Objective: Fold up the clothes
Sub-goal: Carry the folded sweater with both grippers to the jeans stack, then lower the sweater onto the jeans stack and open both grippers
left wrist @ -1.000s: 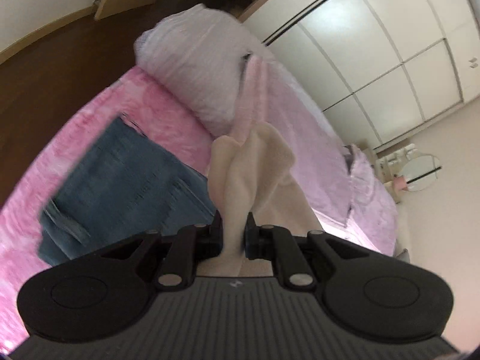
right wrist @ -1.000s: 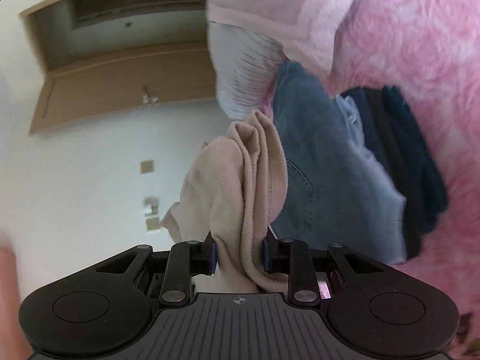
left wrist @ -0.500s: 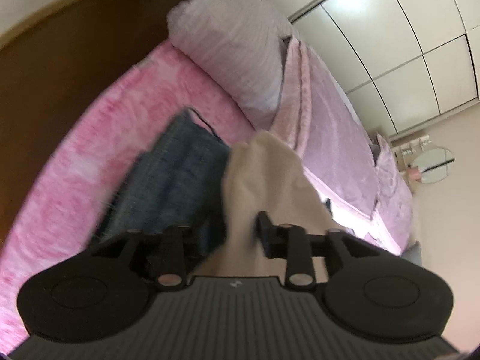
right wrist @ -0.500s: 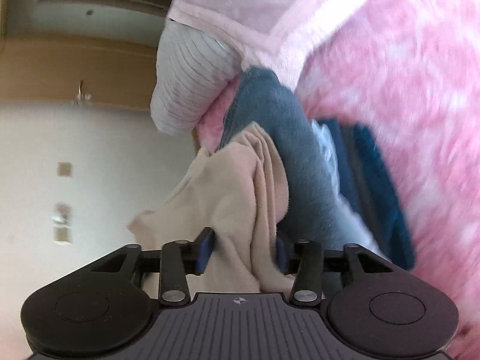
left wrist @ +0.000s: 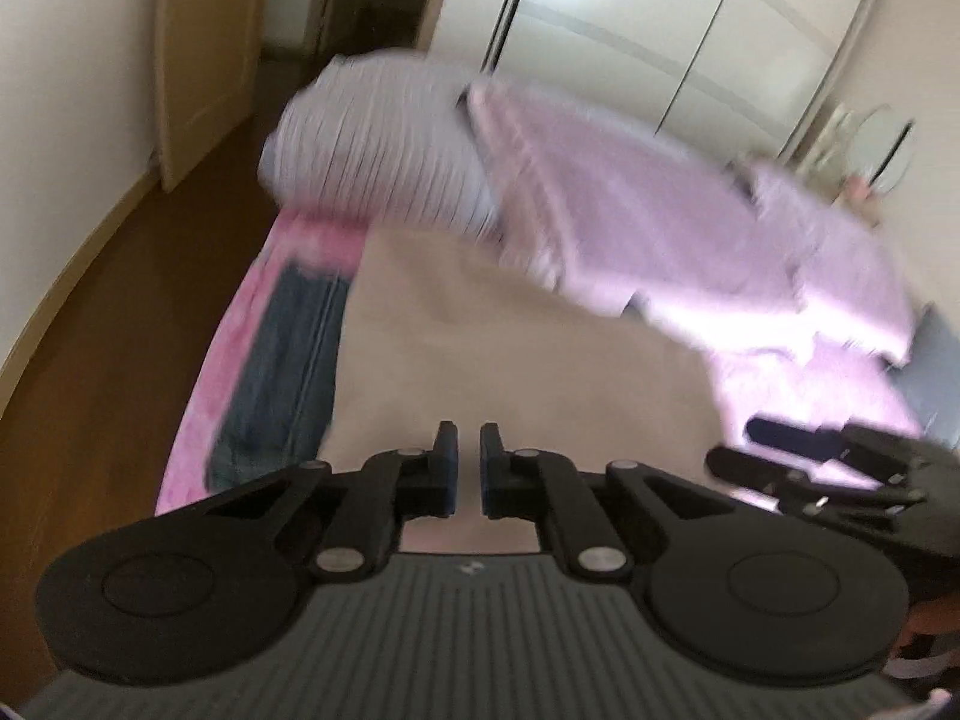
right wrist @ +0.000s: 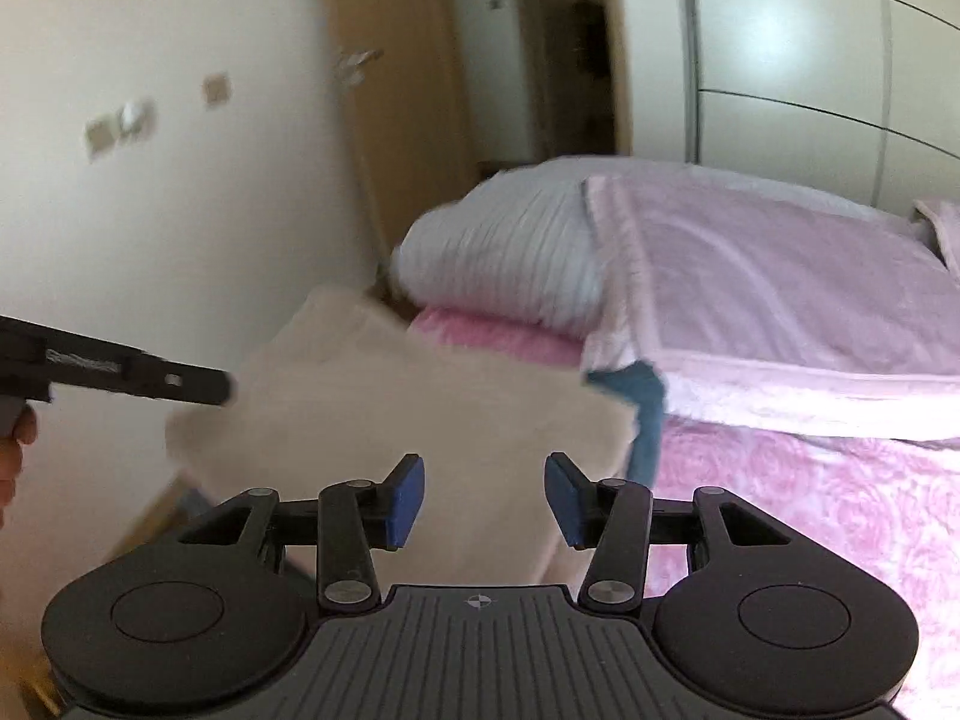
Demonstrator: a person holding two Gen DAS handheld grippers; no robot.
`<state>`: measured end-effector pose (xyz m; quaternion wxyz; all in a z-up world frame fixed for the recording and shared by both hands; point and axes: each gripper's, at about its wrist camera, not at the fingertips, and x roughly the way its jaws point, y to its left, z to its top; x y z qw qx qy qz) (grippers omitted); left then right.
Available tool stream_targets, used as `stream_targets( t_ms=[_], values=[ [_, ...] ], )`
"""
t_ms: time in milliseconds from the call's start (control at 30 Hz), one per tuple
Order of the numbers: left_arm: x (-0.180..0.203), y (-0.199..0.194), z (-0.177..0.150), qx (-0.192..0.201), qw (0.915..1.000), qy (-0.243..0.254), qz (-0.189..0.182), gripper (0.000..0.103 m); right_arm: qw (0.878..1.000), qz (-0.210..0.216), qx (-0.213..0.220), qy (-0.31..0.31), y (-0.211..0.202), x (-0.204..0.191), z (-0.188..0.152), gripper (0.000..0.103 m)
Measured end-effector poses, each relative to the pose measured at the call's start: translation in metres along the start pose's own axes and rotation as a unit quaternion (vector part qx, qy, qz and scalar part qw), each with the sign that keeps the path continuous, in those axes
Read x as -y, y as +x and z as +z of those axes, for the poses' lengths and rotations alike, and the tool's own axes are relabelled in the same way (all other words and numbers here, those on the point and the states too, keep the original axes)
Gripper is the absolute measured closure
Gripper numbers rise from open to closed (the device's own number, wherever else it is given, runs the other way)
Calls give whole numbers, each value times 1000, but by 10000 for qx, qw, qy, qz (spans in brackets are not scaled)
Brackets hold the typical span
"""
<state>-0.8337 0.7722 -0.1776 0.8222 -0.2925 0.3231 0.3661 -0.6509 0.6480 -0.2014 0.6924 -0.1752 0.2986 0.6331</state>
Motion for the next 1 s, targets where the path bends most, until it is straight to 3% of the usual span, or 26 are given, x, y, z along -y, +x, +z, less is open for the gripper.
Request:
stream_targets(
  t_ms=[167, 300, 533, 633, 800, 900, 1000],
  values=[
    [-15, 27, -15, -27, 9997, -172, 189, 100, 9993, -48, -287, -243, 45, -7, -26, 54],
    [-15, 39, -10, 12, 9993, 52, 365, 100, 9990, -72, -394, -173, 62, -4, -26, 55],
    [-17, 40, 0, -57, 9994, -31, 330, 100, 9975, 17, -710, 45, 55, 4, -8, 54],
    [-13, 25, 13, 31, 9995, -18, 311, 100, 9977, 121, -600, 293, 40, 12, -2, 54],
    [-6, 6, 39, 245, 9993, 30, 282, 100, 9983, -12, 15, 579, 15, 23, 21, 54],
    [-5, 21, 61, 277, 9993, 101, 239, 99, 9956, -250, 83, 905, 23, 43, 38, 55],
    [-6, 45, 80, 203, 9993, 201, 241, 99, 9912, -431, -93, 1249, 42, 68, 47, 64]
  ],
)
